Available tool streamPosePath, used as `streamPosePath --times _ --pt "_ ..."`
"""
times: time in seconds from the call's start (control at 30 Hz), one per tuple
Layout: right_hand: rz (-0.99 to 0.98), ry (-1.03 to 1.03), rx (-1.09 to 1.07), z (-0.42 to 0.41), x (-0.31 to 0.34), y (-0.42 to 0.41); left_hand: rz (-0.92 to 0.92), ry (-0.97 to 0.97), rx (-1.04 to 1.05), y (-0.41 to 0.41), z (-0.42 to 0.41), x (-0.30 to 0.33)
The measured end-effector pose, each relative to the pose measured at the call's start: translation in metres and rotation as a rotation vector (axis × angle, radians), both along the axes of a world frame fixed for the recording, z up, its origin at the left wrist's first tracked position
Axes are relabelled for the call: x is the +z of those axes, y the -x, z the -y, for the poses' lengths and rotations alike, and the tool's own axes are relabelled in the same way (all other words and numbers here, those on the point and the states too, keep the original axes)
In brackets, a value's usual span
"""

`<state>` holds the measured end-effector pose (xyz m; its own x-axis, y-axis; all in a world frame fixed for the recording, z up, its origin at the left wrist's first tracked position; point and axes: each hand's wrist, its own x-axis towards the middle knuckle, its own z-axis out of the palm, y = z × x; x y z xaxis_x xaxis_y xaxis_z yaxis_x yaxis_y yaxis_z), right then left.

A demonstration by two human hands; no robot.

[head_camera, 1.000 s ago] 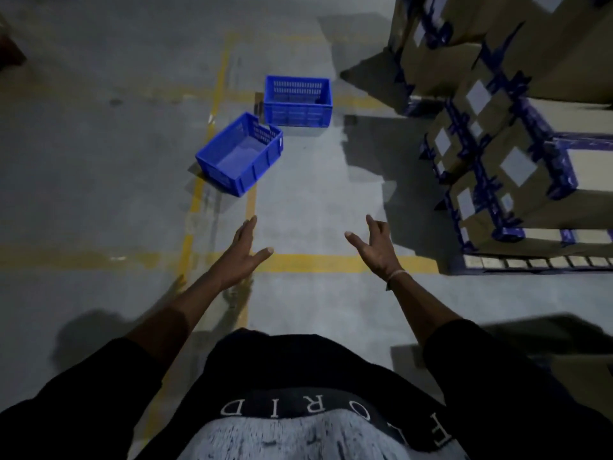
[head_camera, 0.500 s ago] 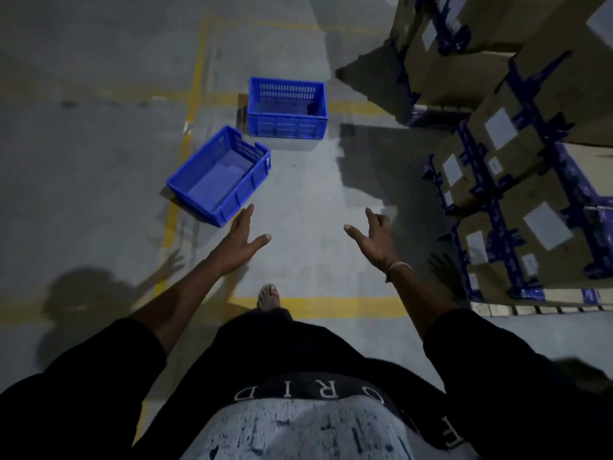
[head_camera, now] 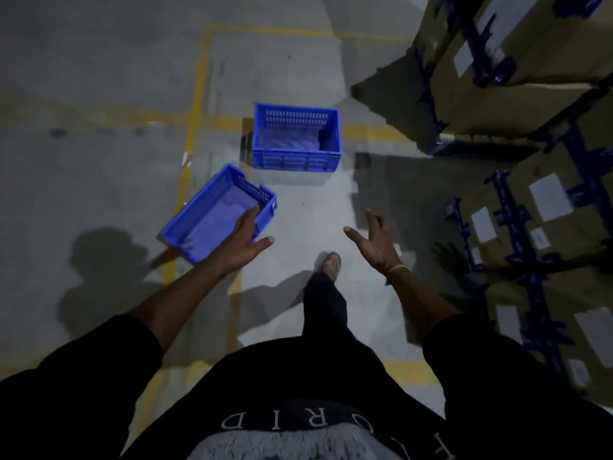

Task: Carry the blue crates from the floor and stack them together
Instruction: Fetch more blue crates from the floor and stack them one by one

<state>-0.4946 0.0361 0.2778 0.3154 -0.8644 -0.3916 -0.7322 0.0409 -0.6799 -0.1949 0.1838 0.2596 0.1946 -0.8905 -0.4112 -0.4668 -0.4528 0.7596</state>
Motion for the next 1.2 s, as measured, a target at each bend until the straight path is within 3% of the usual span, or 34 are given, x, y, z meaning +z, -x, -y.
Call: streamPosePath --times 0.37,0.7,0.97,1.2 --pt "-0.039 -0.047 0.06 0.265 -0.01 -0.1 -0.001 -0.105 0.105 -0.091 0.239 -0.021" --pt "-0.098 -0.079 0.088 0.423 -0.04 -0.192 -0.043 -0.122 0.019 -0.163 0.39 -0.054" --pt "-0.169 -0.108 0.056 0.526 -0.135 -0.265 0.022 -0.136 0.04 -0.272 0.508 -0.155" --pt "-0.186 -0.166 0.023 0.606 -0.291 -0.299 0.065 -0.197 -0.018 -0.296 0.586 -0.289"
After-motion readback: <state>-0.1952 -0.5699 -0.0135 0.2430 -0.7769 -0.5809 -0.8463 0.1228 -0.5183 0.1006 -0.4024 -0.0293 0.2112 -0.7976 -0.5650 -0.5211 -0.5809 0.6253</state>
